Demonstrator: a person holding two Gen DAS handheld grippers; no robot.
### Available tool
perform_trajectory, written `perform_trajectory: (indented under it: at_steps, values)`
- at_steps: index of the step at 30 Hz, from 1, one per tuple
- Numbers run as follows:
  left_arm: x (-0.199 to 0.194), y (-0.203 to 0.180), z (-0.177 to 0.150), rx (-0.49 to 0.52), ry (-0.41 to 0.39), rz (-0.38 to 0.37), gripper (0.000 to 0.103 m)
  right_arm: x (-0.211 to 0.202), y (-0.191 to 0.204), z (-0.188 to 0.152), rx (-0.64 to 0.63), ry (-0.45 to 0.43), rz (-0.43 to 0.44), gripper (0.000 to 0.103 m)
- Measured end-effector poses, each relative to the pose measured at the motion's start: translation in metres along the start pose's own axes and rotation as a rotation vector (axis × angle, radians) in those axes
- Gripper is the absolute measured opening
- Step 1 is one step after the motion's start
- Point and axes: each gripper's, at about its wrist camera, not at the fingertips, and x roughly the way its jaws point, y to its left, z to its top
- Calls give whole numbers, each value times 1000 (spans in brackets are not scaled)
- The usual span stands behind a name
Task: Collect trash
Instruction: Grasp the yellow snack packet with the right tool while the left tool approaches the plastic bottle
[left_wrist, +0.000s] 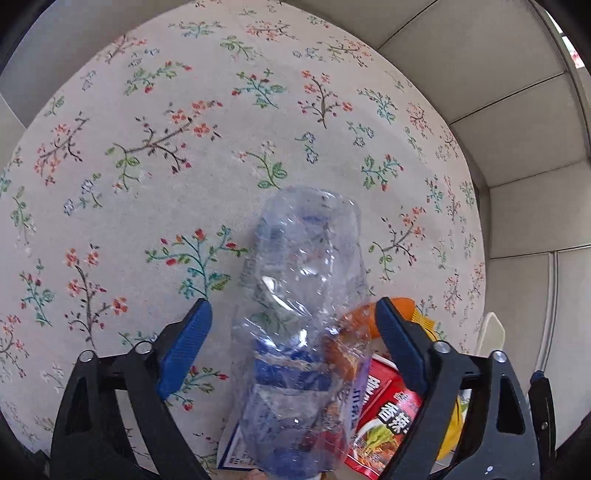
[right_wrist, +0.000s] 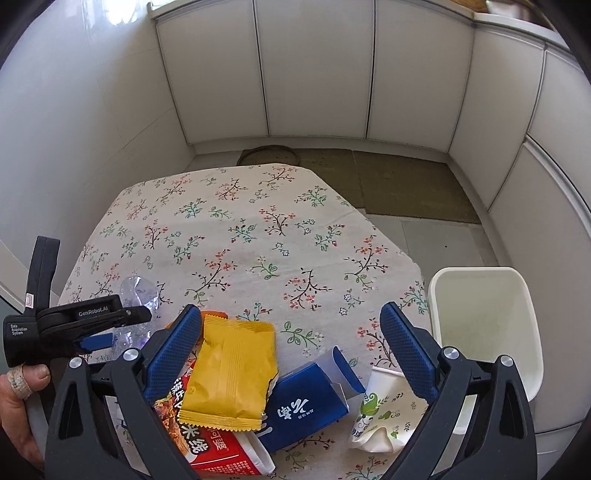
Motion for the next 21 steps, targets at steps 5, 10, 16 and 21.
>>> perform_trajectory:
  at_steps: [5,10,16,21]
  values:
    - [-4,-7,-7,34,22,-52,71,6,-9,3,34,25,9,94]
    - [-27,-15,-10,91,-42,-84,70,9,-10,4,31,38,19,94]
    - [-48,-1,-11,71,-78,-111,70,34,0,3,-6,171,97,94]
    - [-91,2,-14,117,-213,-100,69,66,15,0,7,316,174,94]
